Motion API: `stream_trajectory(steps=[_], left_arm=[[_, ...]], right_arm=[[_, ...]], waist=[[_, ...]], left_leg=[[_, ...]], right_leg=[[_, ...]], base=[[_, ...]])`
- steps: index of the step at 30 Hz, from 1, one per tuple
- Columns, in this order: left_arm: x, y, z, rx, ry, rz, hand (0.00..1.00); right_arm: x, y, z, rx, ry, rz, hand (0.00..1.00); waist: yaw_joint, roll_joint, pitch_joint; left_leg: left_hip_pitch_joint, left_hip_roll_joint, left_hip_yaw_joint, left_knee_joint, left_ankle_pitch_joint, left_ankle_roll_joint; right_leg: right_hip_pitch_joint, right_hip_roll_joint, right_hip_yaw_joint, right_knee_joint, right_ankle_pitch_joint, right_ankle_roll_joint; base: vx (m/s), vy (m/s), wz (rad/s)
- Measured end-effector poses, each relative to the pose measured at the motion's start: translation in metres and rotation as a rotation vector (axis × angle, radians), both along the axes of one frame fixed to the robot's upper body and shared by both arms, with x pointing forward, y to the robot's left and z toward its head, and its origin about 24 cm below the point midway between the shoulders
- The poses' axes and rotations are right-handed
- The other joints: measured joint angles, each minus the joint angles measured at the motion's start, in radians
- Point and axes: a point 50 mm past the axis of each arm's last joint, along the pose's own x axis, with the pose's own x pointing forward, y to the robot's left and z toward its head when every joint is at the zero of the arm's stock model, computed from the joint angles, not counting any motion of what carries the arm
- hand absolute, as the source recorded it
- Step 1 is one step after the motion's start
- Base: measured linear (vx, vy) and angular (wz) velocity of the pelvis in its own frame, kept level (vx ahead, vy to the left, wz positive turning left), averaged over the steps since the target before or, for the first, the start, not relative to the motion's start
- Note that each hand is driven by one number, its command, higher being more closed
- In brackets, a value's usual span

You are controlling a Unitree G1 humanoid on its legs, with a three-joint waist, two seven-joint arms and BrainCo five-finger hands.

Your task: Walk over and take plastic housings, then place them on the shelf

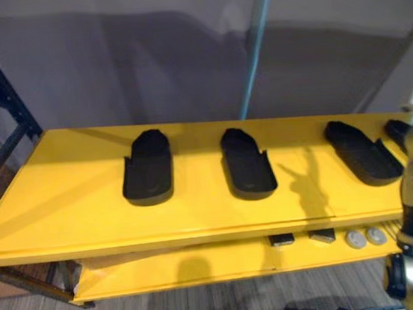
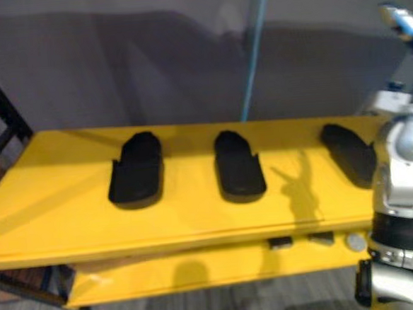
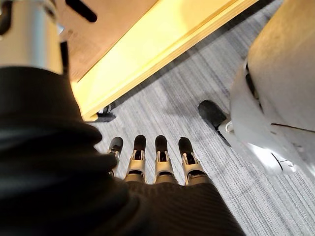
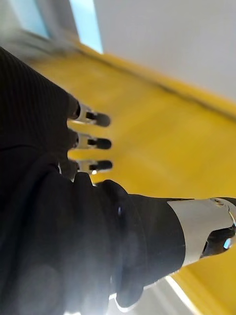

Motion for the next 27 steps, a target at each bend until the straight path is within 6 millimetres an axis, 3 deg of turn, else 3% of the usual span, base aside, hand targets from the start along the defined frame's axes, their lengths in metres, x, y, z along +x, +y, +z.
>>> stream_trajectory(steps=[2, 4, 5, 8, 9, 10, 12, 16, 18, 20, 21, 27], left_arm=[[-0.002, -0.001, 0.000, -0.003, 0.004, 0.001, 0.00], [-0.005, -0.002, -0.001, -0.005, 0.010, 0.003, 0.00], [-0.005, -0.003, -0.001, -0.006, 0.011, 0.003, 0.00], [0.000, -0.003, 0.000, 0.006, -0.001, -0.024, 0.00], [0.002, -0.003, 0.001, 0.008, -0.007, -0.025, 0.00], [0.005, -0.003, 0.002, 0.012, -0.024, -0.026, 0.00], [0.006, -0.005, 0.001, 0.007, -0.027, -0.023, 0.00], [0.011, -0.012, 0.000, -0.011, -0.037, -0.029, 0.00], [0.012, -0.014, 0.000, -0.016, -0.037, -0.030, 0.00], [0.011, -0.014, -0.001, -0.021, -0.032, -0.029, 0.00], [0.027, -0.011, -0.002, -0.034, -0.020, -0.125, 0.00], [0.029, -0.009, -0.001, -0.031, -0.027, -0.111, 0.00]], right_arm=[[-0.011, -0.018, -0.044, 0.129, 0.105, -0.076, 0.00], [-0.030, -0.026, -0.111, 0.306, 0.262, -0.158, 0.00], [-0.036, -0.026, -0.127, 0.345, 0.302, -0.172, 0.00], [-0.072, -0.012, -0.208, 0.547, 0.504, -0.233, 0.00], [-0.078, -0.008, -0.221, 0.582, 0.536, -0.242, 0.00], [-0.092, 0.004, -0.250, 0.684, 0.602, -0.260, 0.00], [-0.101, 0.019, -0.279, 0.785, 0.672, -0.264, 0.00], [-0.118, 0.046, -0.324, 0.958, 0.807, -0.229, 0.00], [-0.125, 0.053, -0.338, 1.023, 0.857, -0.198, 0.00], [-0.128, 0.061, -0.349, 1.069, 0.914, -0.144, 0.00], [-0.106, 0.101, -0.376, 1.036, 1.225, 0.160, 0.00], [-0.111, 0.100, -0.377, 1.047, 1.226, 0.149, 0.00]], waist=[[-0.008, 0.004, -0.001], [-0.021, 0.008, -0.002], [-0.025, 0.010, -0.003], [-0.027, 0.026, 0.001], [-0.027, 0.027, 0.002], [-0.026, 0.029, 0.003], [-0.022, 0.030, 0.004], [0.014, 0.032, 0.005], [0.033, 0.034, 0.006], [0.033, 0.037, 0.010], [0.059, 0.049, 0.065], [0.058, 0.050, 0.065]], left_leg=[[0.013, 0.002, 0.023, 0.000, -0.003, -0.003], [0.031, 0.001, 0.055, 0.000, -0.009, -0.004], [0.035, 0.000, 0.061, 0.000, -0.010, -0.004], [0.058, -0.002, 0.090, 0.000, -0.020, -0.005], [0.062, -0.002, 0.090, -0.001, -0.022, -0.005], [0.062, -0.002, 0.092, -0.001, -0.024, -0.004], [0.064, -0.005, 0.094, -0.001, -0.027, 0.001], [0.063, -0.016, 0.086, -0.001, -0.031, 0.007], [0.064, -0.023, 0.077, -0.001, -0.035, 0.010], [0.063, -0.027, 0.055, -0.001, -0.039, 0.013], [0.079, -0.052, 0.027, -0.002, -0.056, 0.008], [0.090, -0.051, 0.038, -0.002, -0.061, 0.007]], right_leg=[[0.000, 0.003, 0.026, -0.006, 0.007, -0.001], [0.000, 0.003, 0.053, -0.013, 0.012, 0.000], [0.000, 0.002, 0.058, -0.013, 0.013, 0.001], [0.005, -0.002, 0.082, -0.013, 0.013, 0.000], [0.006, -0.004, 0.082, -0.013, 0.012, 0.002], [0.008, -0.007, 0.081, -0.014, 0.007, 0.005], [0.014, -0.011, 0.078, -0.015, 0.007, 0.005], [0.028, -0.024, 0.050, -0.029, 0.004, 0.000], [0.039, -0.029, 0.037, -0.036, 0.002, 0.000], [0.052, -0.036, 0.019, -0.036, -0.005, 0.006], [0.090, -0.055, -0.032, -0.038, -0.019, 0.029], [0.092, -0.054, -0.025, -0.039, -0.019, 0.028]], base=[[-0.03, 0.005, -0.37], [-0.03, 0.023, -0.41], [-0.04, 0.028, -0.32], [-0.05, 0.025, -0.25], [-0.07, 0.009, -0.09], [-0.06, 0.007, 0.02], [-0.05, 0.015, 0.04], [0.00, 0.026, 0.09], [0.06, 0.031, 0.19], [0.07, 0.001, 0.25], [0.03, -0.001, 0.07], [0.00, -0.003, -0.05]])
